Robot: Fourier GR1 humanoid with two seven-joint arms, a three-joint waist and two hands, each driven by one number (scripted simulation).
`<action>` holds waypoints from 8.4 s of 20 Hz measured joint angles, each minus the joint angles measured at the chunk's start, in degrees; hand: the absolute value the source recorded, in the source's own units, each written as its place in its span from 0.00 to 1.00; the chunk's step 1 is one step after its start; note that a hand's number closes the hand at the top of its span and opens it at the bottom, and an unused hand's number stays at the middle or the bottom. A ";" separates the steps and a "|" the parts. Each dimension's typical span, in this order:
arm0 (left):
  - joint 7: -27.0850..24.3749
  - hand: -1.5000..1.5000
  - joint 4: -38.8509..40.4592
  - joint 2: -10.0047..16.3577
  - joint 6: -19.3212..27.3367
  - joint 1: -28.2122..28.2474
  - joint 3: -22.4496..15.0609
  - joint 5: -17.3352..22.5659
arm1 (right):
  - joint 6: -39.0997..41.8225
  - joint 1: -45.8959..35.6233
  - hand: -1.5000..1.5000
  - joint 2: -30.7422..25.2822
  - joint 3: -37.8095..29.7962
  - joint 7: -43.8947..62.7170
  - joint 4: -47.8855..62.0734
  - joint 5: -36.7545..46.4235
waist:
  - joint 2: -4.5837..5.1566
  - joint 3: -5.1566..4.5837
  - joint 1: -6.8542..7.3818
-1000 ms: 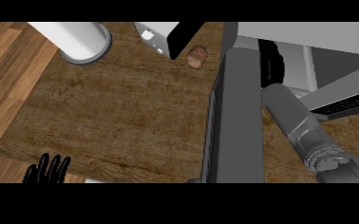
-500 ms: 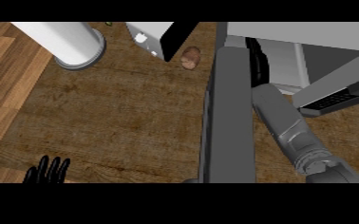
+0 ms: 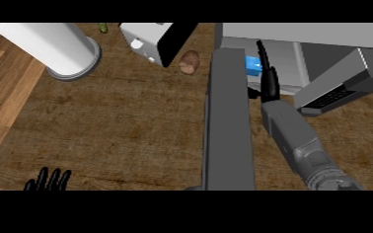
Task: Pick up the milk, place it into the microwave and close the microwave
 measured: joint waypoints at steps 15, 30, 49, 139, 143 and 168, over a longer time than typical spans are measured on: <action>2.57 0.00 -4.37 -0.28 0.95 4.45 -1.06 -0.64 | 12.90 12.08 0.00 1.80 -2.45 -11.87 -0.64 -2.48 | -1.51 -0.19 -3.35; 5.57 0.00 0.88 -1.13 0.58 -0.56 -5.39 -6.00 | 22.68 25.97 1.00 -1.40 -0.06 -13.29 -8.88 -2.51 | -2.48 -0.39 -5.86; 15.93 1.00 14.01 -8.29 5.18 -21.46 -15.21 -21.72 | 34.45 46.21 0.00 -12.55 -3.25 -9.63 -27.45 -11.43 | -2.51 -0.41 -6.39; 20.16 1.00 63.84 -10.81 44.29 -100.99 -40.13 21.40 | 60.04 31.55 1.00 -30.01 16.62 16.33 -68.64 -29.49 | 3.14 0.02 -29.50; 20.07 1.00 63.86 -10.37 45.01 -100.78 -40.31 22.16 | 61.09 31.01 1.00 -30.55 18.81 17.80 -72.41 -29.72 | 2.88 0.06 -30.16; 18.58 1.00 61.84 -10.46 52.27 -101.02 -37.94 25.60 | 63.58 33.73 1.00 -32.31 26.68 23.81 -87.00 -32.86 | 2.69 0.05 -32.10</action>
